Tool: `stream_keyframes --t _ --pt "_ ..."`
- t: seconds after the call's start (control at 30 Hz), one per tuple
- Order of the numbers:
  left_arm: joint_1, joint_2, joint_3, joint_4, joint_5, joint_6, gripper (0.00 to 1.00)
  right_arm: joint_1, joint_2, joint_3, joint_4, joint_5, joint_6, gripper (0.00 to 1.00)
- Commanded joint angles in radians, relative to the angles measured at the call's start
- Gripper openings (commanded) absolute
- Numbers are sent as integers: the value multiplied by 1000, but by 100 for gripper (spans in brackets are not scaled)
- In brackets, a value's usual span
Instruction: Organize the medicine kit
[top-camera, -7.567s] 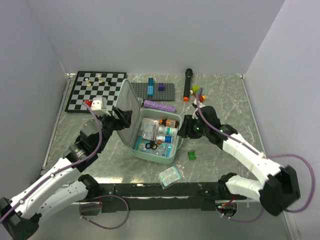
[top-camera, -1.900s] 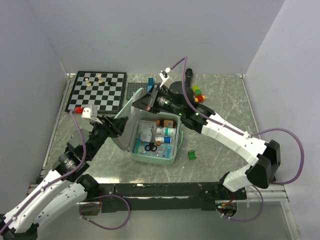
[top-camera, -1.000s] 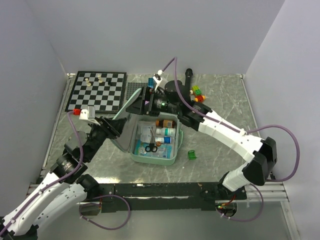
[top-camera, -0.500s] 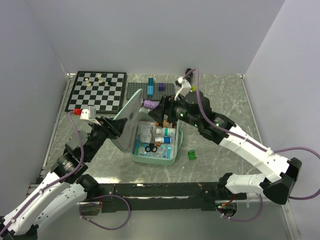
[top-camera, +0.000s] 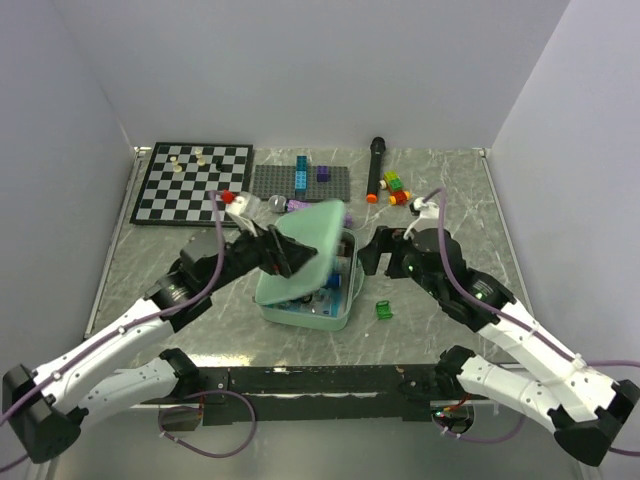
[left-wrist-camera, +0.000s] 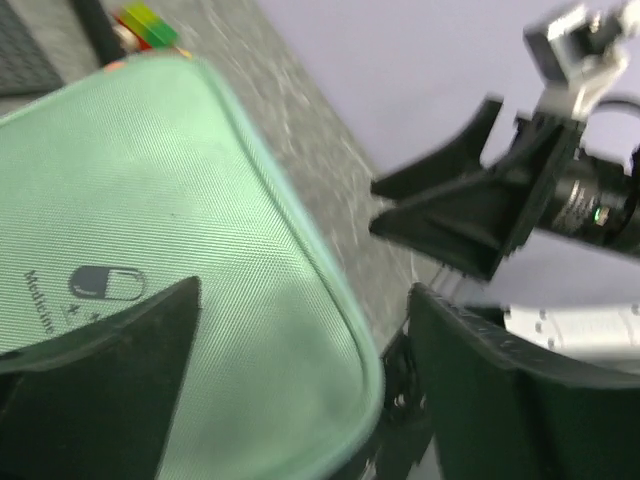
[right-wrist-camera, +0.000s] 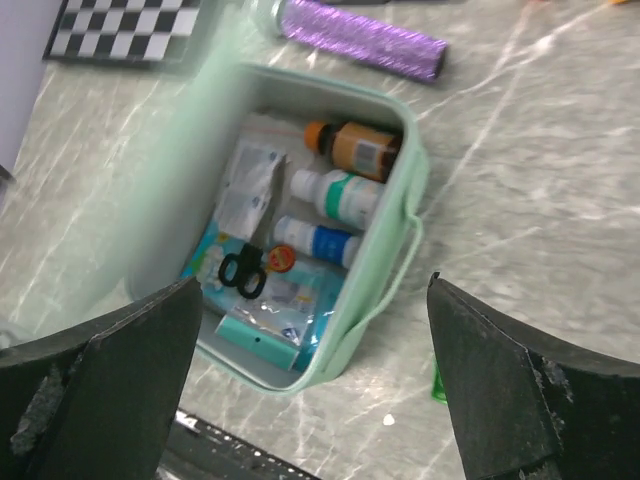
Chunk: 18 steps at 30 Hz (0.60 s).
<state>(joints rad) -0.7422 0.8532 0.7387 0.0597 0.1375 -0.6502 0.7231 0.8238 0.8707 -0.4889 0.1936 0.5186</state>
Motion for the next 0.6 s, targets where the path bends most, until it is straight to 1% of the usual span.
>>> stream_keyframes --t 0.0,0.1,0.2,0.27,0.33,0.37,0.4,0.43,0.5,0.57 --pt "-54 -18 84 52 57 14 96 -13 -26 -15 -46 93 3 100" --pt "-56 -94 67 36 -10 29 96 -24 -15 -25 -51 99 15 100" --pt "-55 -173 68 -58 -134 56 96 -31 -8 -42 -22 66 15 100" --pt "-52 -216 47 -119 -241 79 96 -31 0 -58 6 8 8 100" --pt "-48 -227 25 -155 -341 78 96 -31 24 -78 24 -35 23 100" --pt "-28 -208 24 -178 -384 78 96 -33 47 -87 29 -46 32 100" --pt "1 -172 25 -196 -381 70 96 -34 64 -93 32 -55 43 100" --pt "54 -136 30 -205 -334 57 96 -40 81 -108 44 -68 49 100" --pt "166 -54 19 -157 -175 21 96 -63 110 -134 94 -115 63 100" --pt "240 19 -4 -83 -75 -9 96 -117 145 -154 146 -187 75 100"
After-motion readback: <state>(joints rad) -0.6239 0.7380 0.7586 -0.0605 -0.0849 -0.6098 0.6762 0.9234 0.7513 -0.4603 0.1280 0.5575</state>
